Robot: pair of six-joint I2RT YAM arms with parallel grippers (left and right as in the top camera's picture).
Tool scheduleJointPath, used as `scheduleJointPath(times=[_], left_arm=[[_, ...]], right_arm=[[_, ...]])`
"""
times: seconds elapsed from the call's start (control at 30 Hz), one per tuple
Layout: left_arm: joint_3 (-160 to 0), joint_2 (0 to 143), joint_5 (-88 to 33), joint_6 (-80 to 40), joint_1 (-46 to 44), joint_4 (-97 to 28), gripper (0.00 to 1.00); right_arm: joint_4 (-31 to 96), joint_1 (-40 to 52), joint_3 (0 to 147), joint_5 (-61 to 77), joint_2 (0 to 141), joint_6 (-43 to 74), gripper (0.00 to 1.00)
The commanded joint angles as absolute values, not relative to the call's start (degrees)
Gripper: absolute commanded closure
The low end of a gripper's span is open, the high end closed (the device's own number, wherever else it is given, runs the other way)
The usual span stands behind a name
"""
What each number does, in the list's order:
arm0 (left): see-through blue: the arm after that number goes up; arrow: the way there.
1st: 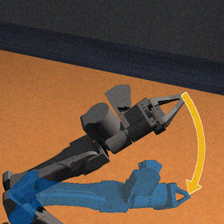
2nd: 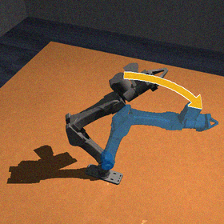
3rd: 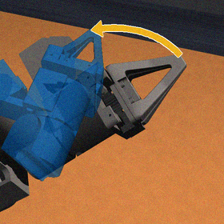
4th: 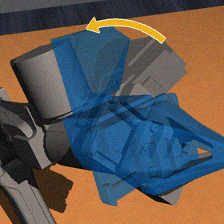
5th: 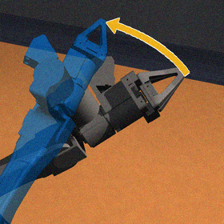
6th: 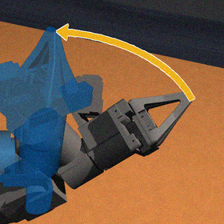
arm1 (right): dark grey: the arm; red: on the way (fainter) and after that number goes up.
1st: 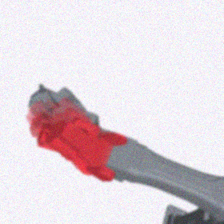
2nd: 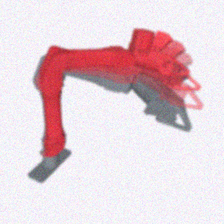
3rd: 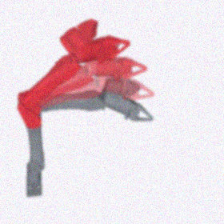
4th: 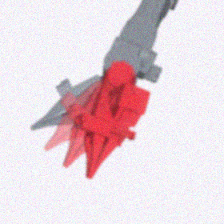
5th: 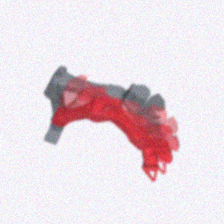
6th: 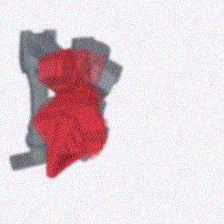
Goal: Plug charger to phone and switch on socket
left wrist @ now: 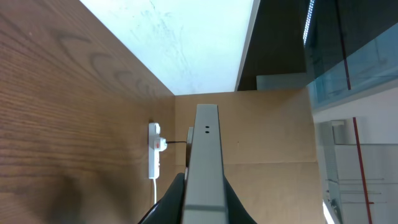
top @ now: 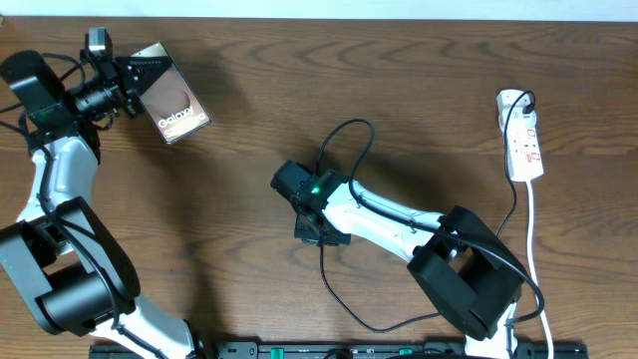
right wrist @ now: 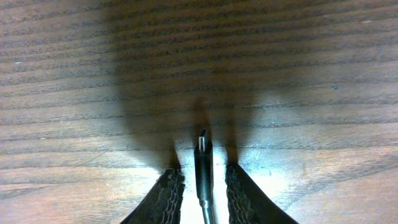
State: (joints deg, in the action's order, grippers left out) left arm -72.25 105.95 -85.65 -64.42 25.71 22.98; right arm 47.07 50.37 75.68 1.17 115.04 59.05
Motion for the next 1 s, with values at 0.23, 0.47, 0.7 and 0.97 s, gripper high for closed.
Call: scheduleJointPath(times=[0.23,0.47,0.7,0.97], left_arm=[[-73.19,104.36,-87.44,-64.07,25.69,23.46,0.92],[-73.19,104.36,-87.46,-64.07,25.69,23.46,0.93],[-73.19,104.36,-87.44,-64.07,25.69,23.46,0.92],[-73.19,104.36,-87.44,-64.07,25.69,23.46,0.93]], right_arm=[[46.68,49.84,75.18,0.1,116.92,59.77,0.83],[46.68,49.87,75.18,-0.08,116.92,59.77,0.84],[46.65,49.84,75.18,-0.08,116.92,59.77,0.97],[46.81,49.39,75.18,-0.03,116.92,59.75,0.99]])
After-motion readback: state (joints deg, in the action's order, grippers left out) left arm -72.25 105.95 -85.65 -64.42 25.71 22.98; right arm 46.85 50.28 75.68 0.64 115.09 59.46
